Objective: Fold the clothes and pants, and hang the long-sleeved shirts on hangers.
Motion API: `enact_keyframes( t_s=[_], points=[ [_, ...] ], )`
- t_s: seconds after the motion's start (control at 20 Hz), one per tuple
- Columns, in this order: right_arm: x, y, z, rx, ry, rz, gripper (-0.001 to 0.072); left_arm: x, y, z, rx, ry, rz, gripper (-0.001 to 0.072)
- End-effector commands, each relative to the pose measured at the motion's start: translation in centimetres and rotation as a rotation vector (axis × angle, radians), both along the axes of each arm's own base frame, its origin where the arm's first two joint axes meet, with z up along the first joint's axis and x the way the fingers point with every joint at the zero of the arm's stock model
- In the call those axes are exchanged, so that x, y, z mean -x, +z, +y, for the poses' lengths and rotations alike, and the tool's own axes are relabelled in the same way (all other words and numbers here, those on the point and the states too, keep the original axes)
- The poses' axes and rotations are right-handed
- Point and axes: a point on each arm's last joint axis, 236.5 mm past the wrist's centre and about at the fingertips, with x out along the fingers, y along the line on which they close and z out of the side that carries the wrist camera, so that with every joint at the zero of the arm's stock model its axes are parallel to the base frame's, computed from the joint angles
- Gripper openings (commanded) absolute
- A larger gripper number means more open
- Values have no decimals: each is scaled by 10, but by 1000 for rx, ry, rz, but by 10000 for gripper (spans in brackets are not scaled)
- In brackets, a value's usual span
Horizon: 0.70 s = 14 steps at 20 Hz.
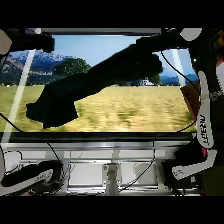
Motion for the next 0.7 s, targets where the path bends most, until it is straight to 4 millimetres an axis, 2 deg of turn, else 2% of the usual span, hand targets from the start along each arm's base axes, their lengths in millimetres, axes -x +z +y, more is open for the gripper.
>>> enact_keyframes(
  t_s=[0.0,0.2,0.3,0.35,0.5,0.6,0.65],
  points=[
    [24,-33,-40,209,-7,122,35,6,-36,24,-15,54,104,513],
    [26,-53,-70,318,-69,163,34,31,-116,50,-32,103,286,483],
    [33,-68,-75,331,-76,189,34,49,-139,68,-28,146,333,482],
    [38,-74,-76,331,-79,195,34,57,-138,80,-11,181,316,474],
    [49,-77,-81,301,-123,100,33,78,-107,118,34,285,170,474],
    [60,-78,-85,243,-204,26,33,107,-106,145,41,365,164,474],
    [71,-88,-87,224,-230,30,33,121,-112,157,45,405,179,474]
  ],
)
